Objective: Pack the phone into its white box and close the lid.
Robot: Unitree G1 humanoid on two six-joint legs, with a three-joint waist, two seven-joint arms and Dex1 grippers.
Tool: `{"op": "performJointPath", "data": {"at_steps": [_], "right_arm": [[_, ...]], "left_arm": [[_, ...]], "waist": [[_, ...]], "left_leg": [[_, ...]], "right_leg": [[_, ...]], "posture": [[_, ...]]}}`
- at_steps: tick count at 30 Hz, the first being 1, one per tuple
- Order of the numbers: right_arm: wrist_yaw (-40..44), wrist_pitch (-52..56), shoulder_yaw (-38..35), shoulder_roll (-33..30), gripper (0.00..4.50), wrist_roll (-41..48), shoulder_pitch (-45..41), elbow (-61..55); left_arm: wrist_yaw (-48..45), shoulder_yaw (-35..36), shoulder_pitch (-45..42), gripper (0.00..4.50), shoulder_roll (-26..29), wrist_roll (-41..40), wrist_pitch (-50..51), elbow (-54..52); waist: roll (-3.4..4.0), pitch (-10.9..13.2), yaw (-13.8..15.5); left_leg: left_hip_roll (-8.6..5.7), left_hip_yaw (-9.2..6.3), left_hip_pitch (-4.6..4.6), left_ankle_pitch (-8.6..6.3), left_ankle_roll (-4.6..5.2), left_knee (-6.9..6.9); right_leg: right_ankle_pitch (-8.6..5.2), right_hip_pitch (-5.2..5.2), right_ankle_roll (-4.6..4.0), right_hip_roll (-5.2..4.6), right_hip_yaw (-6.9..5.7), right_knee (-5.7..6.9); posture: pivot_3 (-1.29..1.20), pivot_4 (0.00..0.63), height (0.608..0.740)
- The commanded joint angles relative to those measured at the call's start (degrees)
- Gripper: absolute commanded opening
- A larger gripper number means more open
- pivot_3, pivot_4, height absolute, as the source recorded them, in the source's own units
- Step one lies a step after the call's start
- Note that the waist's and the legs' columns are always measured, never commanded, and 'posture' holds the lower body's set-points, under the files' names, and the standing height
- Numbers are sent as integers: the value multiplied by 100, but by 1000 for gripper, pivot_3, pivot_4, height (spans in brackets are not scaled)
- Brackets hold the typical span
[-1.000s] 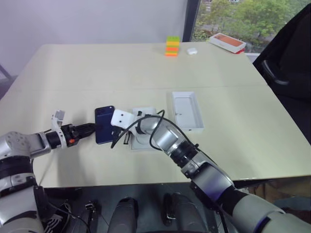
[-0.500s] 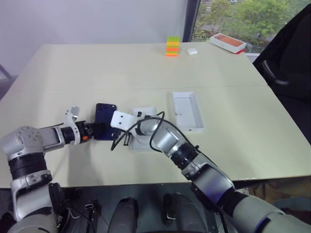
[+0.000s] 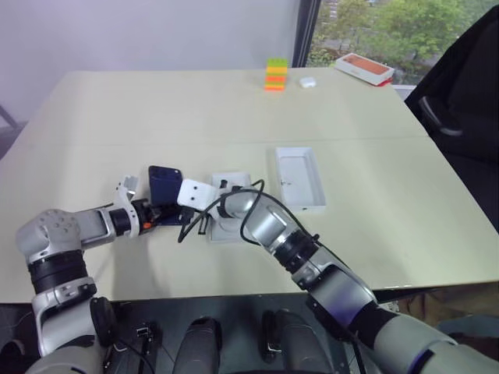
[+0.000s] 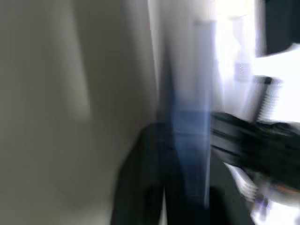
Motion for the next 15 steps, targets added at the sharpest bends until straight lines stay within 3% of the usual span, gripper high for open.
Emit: {"op": "performJointPath", "data": {"at_steps": [1, 8, 15], "right_arm": [[28, -16, 141, 28, 0, -13, 26, -66], [17, -92, 40, -22, 0, 73, 47, -153], [560, 489, -811, -14, 0, 1174, 201, -1104]], "left_arm": [[-15, -28, 139, 28, 39, -53, 11, 111], [-211, 290, 162, 28, 88, -323, 98, 492], [-426, 566, 187, 28, 174, -627, 293, 758]], "waist": [[0, 0, -2], [1, 0, -14], [1, 1, -13]], "left_leg": [[0, 0, 1, 0, 0, 0], [1, -1, 0, 0, 0, -1], [3, -1, -6, 0, 0, -1]], "right_leg": [[0, 0, 0, 0, 0, 1], [0, -1, 0, 2, 0, -1], [0, -6, 0, 3, 0, -3]], "posture": [[0, 150, 740], [0, 150, 740], [0, 150, 740]]}}
